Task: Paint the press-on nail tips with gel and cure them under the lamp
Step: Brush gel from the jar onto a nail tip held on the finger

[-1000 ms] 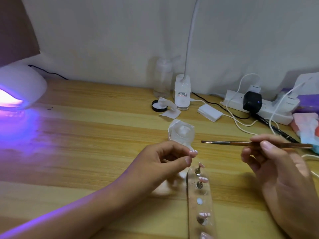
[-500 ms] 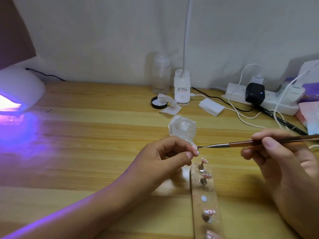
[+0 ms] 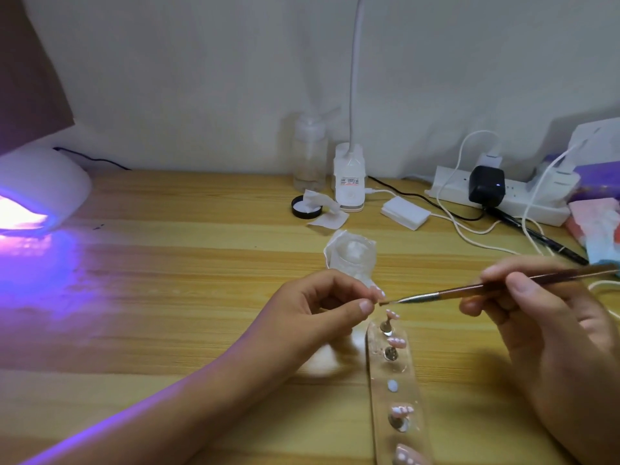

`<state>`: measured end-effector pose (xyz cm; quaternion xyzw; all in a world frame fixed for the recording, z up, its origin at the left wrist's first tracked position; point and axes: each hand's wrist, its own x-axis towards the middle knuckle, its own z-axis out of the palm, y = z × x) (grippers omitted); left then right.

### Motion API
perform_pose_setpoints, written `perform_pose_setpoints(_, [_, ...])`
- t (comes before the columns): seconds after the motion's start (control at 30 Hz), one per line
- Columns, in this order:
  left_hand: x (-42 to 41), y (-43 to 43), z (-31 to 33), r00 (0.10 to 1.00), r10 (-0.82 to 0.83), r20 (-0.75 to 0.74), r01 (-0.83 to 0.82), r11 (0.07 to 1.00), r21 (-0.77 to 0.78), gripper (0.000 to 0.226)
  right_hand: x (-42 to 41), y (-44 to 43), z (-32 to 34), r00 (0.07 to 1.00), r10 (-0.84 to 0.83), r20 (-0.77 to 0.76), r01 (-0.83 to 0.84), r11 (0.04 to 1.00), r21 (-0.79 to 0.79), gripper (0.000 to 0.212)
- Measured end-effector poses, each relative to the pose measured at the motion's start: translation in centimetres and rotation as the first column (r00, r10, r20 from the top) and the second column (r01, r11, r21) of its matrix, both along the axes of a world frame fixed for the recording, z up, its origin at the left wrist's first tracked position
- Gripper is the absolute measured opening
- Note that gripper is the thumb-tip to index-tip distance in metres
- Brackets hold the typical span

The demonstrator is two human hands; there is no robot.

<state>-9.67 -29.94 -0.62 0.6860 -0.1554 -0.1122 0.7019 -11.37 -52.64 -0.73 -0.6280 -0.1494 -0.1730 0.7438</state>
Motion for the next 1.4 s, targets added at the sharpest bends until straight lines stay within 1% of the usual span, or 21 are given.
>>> perform_pose_setpoints(0.13, [0.09,-0.02,-0.19,0.998,0.023,-0.054,-0.024,1.0,-0.018,0.003,0.15,-0.29,-0.04,0.999,-0.045,0.028,0.044,0.998,0.035,0.02])
perform_pose_setpoints(0.2, [0.13,0.03,-0.35,0.998,0.021,-0.053,-0.022,1.0,-0.004,0.011,0.06,-0.17,-0.01,0.998,-0.041,0.05,0.04,0.999,0.005,0.019])
perform_pose_setpoints(0.4, [0.08,0.04,-0.59,0.998,0.059,-0.037,-0.058,0.998,0.039,0.002,0.13,-0.05,-0.29,0.996,-0.062,0.057,0.067,0.994,-0.086,0.017])
perform_pose_setpoints(0.57, [-0.11,0.09,-0.49,0.999,0.013,-0.039,-0.012,1.0,0.011,0.009,0.31,-0.14,-0.34,0.993,-0.057,0.107,0.072,0.987,-0.141,0.017])
perform_pose_setpoints(0.73, [-0.1,-0.01,-0.38,0.999,0.021,-0.029,-0.02,0.999,0.038,0.005,0.44,-0.45,-0.57,0.994,-0.066,0.086,0.076,0.988,-0.131,0.018])
perform_pose_setpoints(1.0, [0.01,-0.01,-0.41,0.999,0.028,-0.038,-0.027,0.999,0.036,0.01,0.33,-0.46,-0.48,0.994,-0.074,0.078,0.079,0.995,-0.064,0.02])
perform_pose_setpoints(1.2, [-0.09,-0.08,-0.32,0.998,0.057,-0.035,-0.056,0.997,0.044,0.008,0.09,-0.2,-0.4,0.996,-0.068,0.049,0.073,0.991,-0.11,0.019])
perform_pose_setpoints(1.33, [-0.07,0.03,-0.39,0.998,0.056,-0.041,-0.054,0.997,0.048,0.02,0.11,-0.12,-0.42,0.997,-0.064,0.031,0.068,0.986,-0.151,0.018])
perform_pose_setpoints(1.4, [-0.07,0.06,-0.31,0.998,0.052,-0.044,-0.051,0.998,0.033,0.018,0.17,-0.13,-0.44,0.998,-0.062,0.02,0.064,0.983,-0.171,0.018])
